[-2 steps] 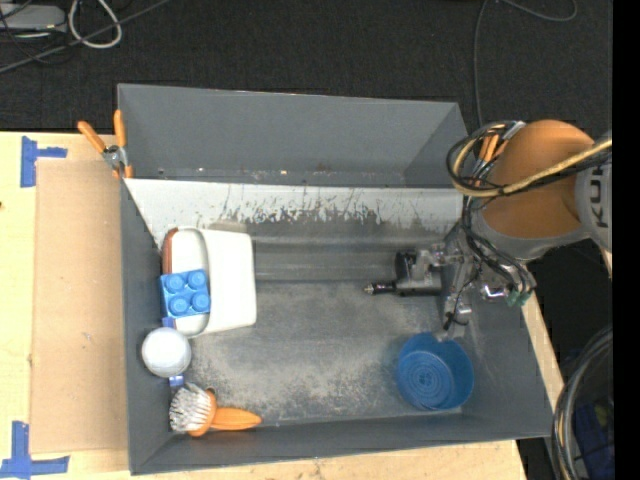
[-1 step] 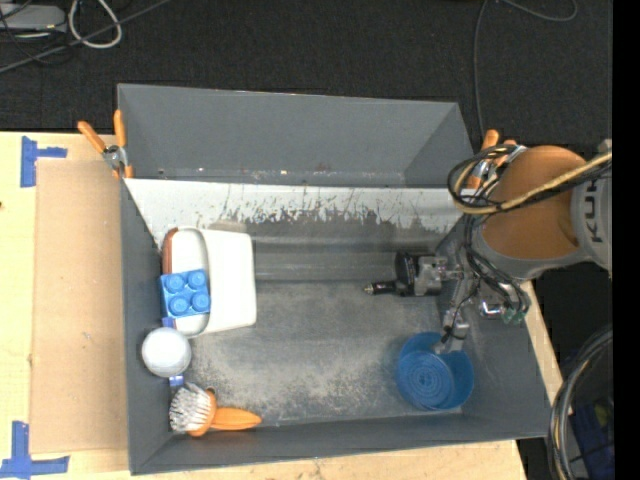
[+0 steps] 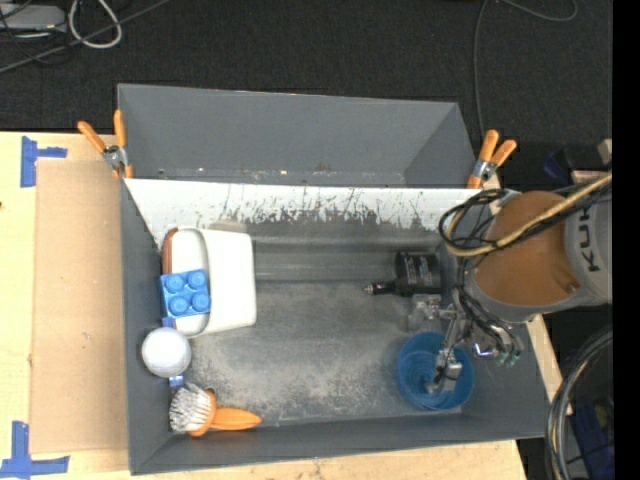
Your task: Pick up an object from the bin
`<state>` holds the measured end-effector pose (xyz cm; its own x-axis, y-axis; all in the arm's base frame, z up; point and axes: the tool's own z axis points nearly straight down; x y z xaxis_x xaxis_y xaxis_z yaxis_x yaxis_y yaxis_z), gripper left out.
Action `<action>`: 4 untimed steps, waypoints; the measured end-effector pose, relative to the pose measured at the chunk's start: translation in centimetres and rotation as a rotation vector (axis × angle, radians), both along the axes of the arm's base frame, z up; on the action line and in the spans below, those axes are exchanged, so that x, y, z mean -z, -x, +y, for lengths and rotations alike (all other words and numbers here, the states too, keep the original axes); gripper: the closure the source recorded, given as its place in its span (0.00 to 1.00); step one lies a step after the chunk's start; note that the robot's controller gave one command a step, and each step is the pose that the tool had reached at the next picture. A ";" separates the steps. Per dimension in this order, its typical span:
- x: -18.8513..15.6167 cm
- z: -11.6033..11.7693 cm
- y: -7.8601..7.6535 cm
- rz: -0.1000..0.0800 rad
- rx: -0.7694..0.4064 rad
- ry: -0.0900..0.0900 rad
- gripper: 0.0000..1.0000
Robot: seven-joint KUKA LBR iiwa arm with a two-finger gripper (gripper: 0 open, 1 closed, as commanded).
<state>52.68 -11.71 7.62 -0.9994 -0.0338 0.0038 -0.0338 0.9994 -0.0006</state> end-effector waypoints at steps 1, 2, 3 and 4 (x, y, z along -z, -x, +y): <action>0.6 -1.7 -0.1 -0.011 -0.104 -0.005 1.00; 0.6 -1.7 -0.1 -0.011 -0.105 -0.005 1.00; -0.3 -1.4 0.2 -0.010 -0.099 -0.007 1.00; -5.9 -1.7 0.1 -0.004 -0.102 -0.007 1.00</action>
Offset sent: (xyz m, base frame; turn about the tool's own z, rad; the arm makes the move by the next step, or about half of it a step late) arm 0.0000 0.0000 0.0000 0.0000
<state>52.54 -13.37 13.50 -0.9908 -0.1357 -0.0006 -0.1357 0.9907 0.0064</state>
